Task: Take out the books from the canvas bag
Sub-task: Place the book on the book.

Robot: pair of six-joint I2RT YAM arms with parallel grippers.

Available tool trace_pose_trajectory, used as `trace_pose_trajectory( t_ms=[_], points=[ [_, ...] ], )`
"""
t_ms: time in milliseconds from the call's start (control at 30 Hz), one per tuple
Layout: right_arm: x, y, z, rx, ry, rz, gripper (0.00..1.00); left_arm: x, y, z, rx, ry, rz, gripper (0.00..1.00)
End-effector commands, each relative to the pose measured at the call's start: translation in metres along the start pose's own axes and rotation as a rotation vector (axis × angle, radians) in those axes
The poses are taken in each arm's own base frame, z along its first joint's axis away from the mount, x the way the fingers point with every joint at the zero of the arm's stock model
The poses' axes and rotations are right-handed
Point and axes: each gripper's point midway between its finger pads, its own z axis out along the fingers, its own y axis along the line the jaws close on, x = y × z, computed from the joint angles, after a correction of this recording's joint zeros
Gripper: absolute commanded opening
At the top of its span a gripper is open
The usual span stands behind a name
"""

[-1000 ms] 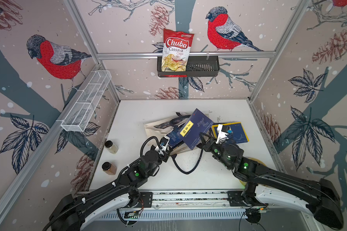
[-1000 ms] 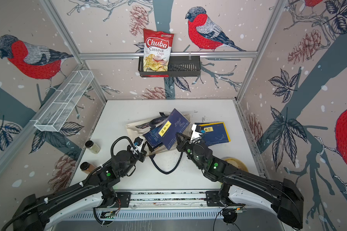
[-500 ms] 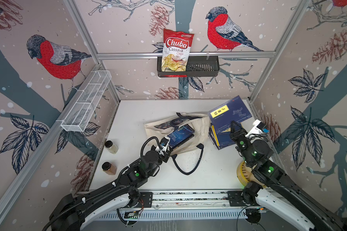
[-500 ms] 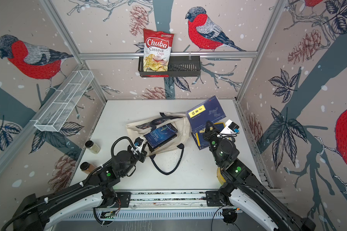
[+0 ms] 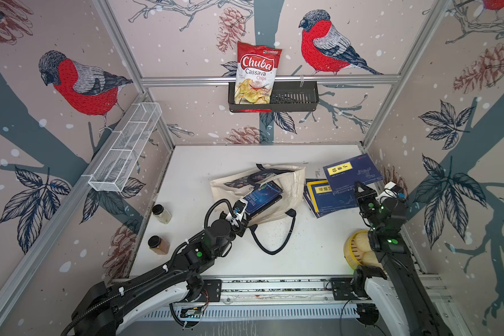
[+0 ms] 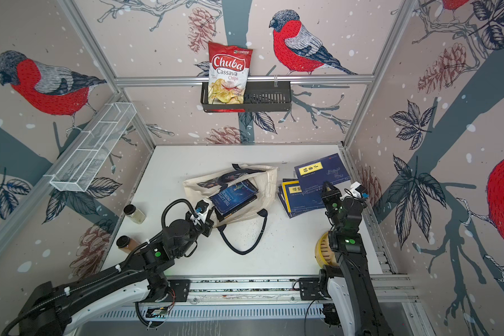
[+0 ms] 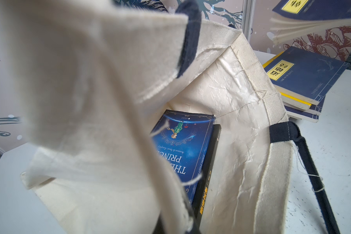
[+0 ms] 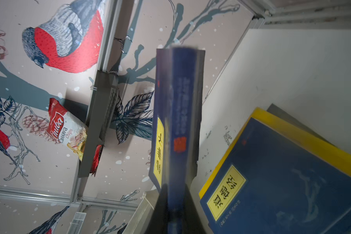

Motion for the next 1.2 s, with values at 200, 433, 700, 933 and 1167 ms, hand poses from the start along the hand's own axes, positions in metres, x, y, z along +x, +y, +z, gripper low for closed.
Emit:
trace_pose_trajectory(
  t_ms=[200, 433, 700, 933, 1167],
  points=[
    [0.014, 0.01, 0.003, -0.128, 0.086, 0.02, 0.0, -0.02, -0.002, -0.001, 0.013, -0.071, -0.012, 0.0],
    [0.031, -0.025, 0.004, -0.057, 0.115, 0.026, 0.0, -0.018, -0.003, -0.001, 0.016, -0.067, -0.01, 0.0],
    [0.05, -0.062, 0.003, 0.026, 0.147, 0.051, 0.0, -0.018, -0.009, -0.002, 0.048, -0.079, 0.029, 0.0],
    [0.057, -0.089, -0.003, 0.13, 0.135, 0.073, 0.0, -0.013, -0.027, -0.005, 0.134, -0.086, 0.094, 0.0],
    [0.06, -0.103, -0.002, 0.198, 0.137, 0.083, 0.08, -0.012, -0.037, -0.007, 0.181, -0.091, 0.109, 0.0]
  ],
)
